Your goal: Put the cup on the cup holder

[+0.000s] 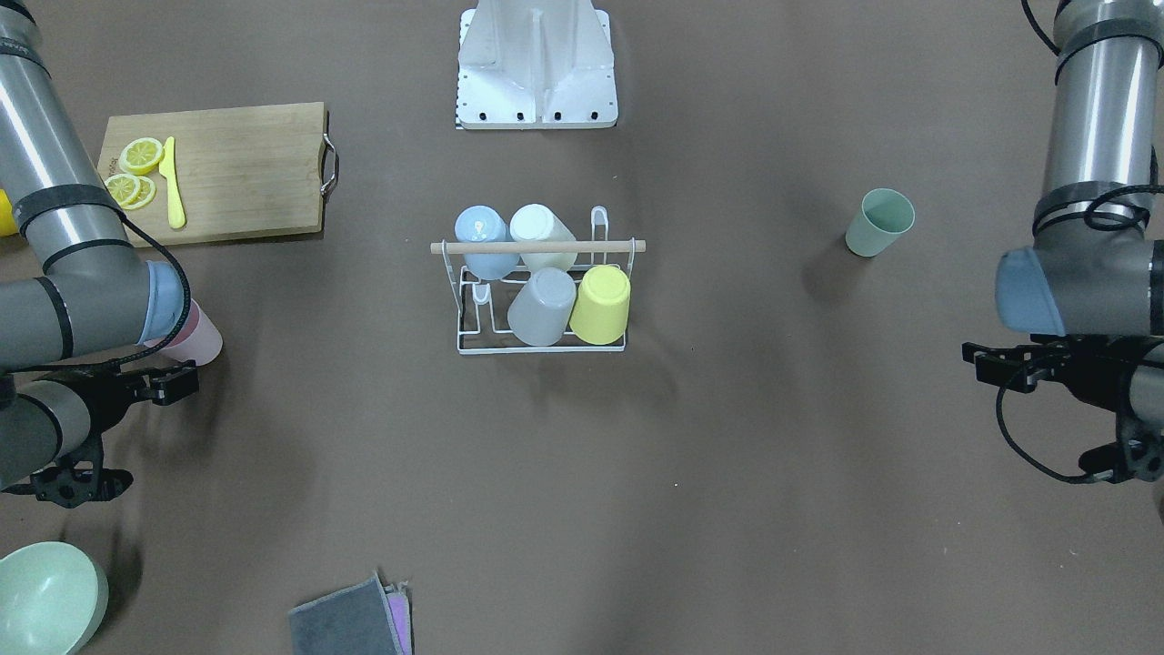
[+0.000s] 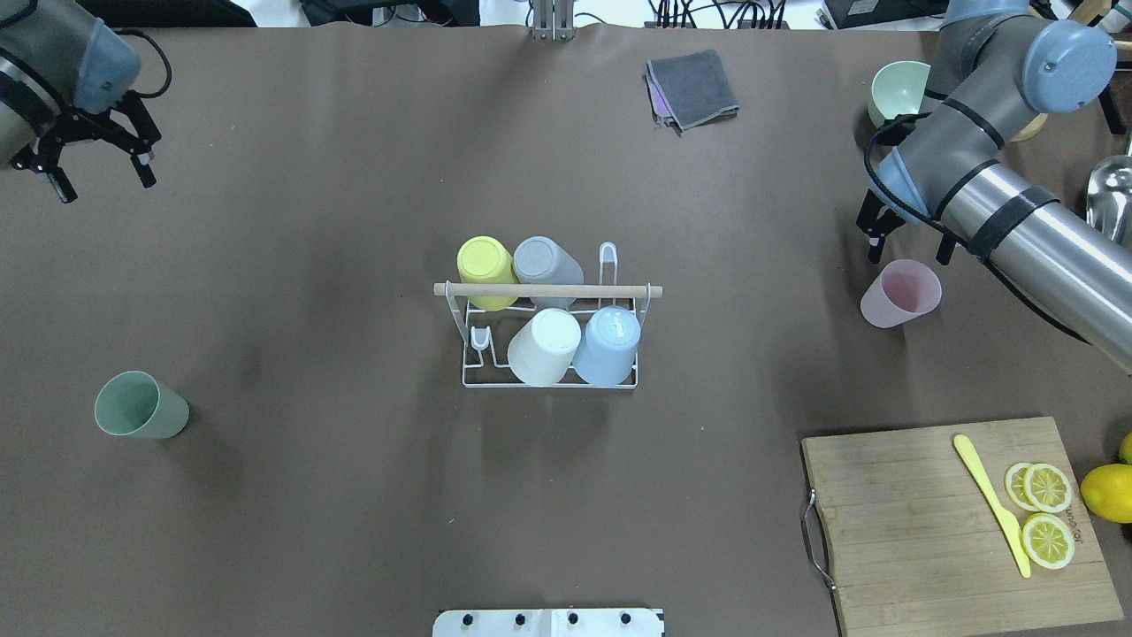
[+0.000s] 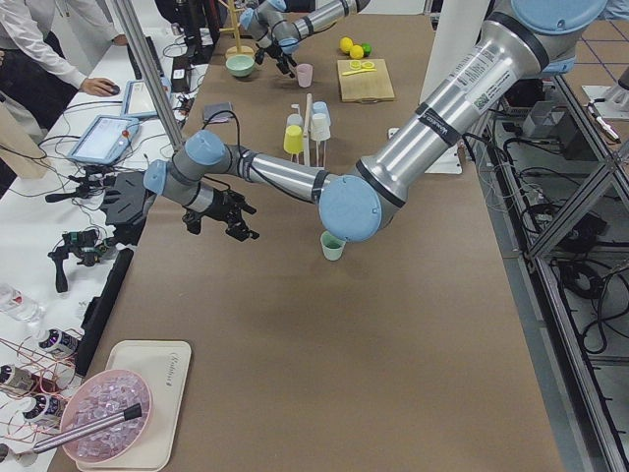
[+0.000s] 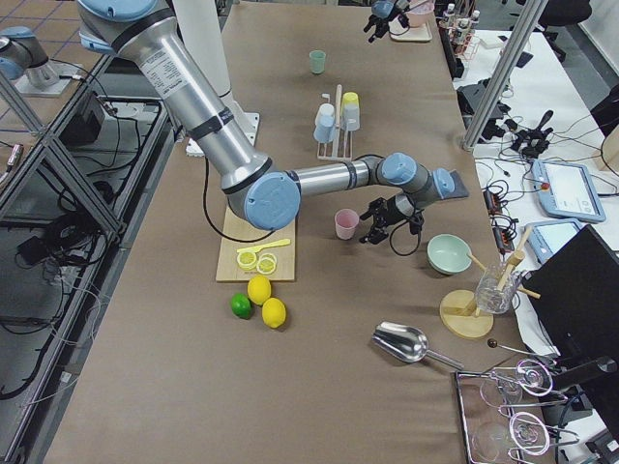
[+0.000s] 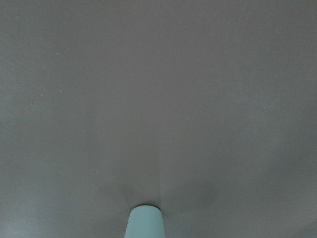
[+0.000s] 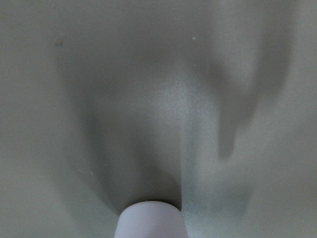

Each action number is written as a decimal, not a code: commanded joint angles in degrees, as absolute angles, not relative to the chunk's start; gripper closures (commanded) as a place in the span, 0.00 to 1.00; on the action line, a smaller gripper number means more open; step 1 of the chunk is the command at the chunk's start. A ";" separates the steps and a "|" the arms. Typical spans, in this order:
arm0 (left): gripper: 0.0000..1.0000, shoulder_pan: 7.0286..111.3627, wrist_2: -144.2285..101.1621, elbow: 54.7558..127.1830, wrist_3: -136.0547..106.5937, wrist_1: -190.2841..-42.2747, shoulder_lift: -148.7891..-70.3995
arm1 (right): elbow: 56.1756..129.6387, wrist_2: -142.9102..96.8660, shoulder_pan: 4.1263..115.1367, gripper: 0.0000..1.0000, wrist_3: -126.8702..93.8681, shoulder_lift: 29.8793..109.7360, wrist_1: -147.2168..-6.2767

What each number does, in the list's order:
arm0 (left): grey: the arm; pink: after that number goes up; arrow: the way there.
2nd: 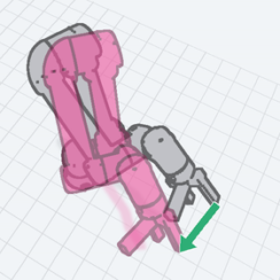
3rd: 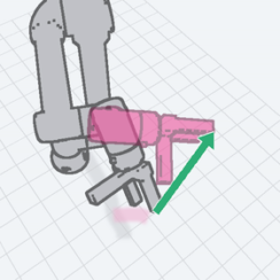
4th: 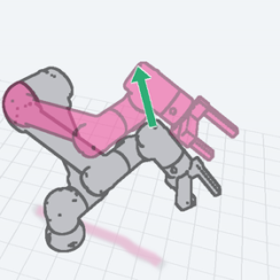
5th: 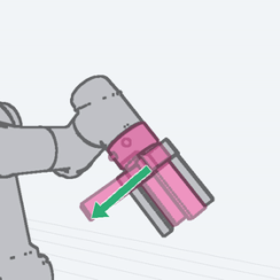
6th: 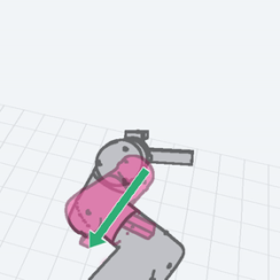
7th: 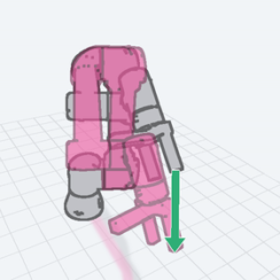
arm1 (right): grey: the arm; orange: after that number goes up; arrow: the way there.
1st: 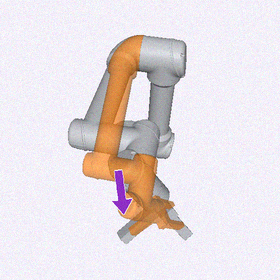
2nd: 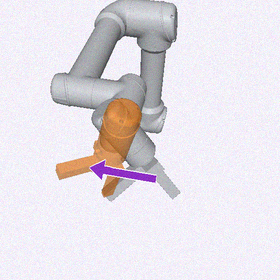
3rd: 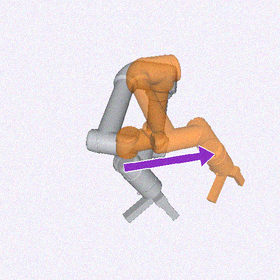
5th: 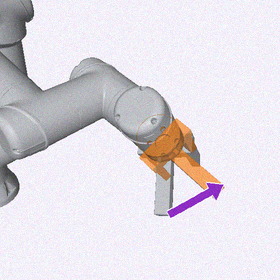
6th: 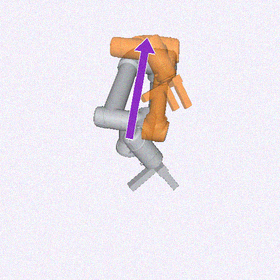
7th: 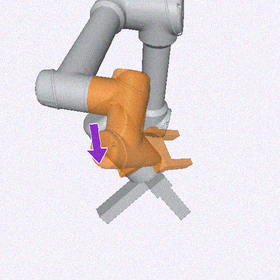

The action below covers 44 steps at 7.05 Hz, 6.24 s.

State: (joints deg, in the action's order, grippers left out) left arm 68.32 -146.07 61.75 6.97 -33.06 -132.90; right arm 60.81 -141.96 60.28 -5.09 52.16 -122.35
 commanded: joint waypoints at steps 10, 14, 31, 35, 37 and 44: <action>0.02 57.92 -146.50 66.70 10.37 -29.00 -124.20 | 54.24 -143.35 57.75 0.03 -2.46 48.78 -122.52; 0.02 55.47 -149.50 68.82 10.37 -28.65 -121.99 | 54.14 -143.53 57.74 0.03 -1.76 48.69 -124.36; 1.00 49.39 -153.28 72.42 9.84 -29.09 -116.37 | 53.44 -144.84 56.43 0.54 5.98 48.96 -131.57; 1.00 56.29 -156.88 73.73 10.37 -29.71 -116.28 | 59.47 -145.90 59.40 0.54 9.30 49.04 -130.96; 1.00 60.36 -158.28 74.00 9.94 -34.95 -115.24 | 63.88 -146.16 60.38 0.54 12.64 49.13 -127.82; 1.00 79.44 -164.53 75.94 -16.73 -77.43 -119.00 | 65.48 -169.23 64.42 0.58 12.92 51.67 -94.54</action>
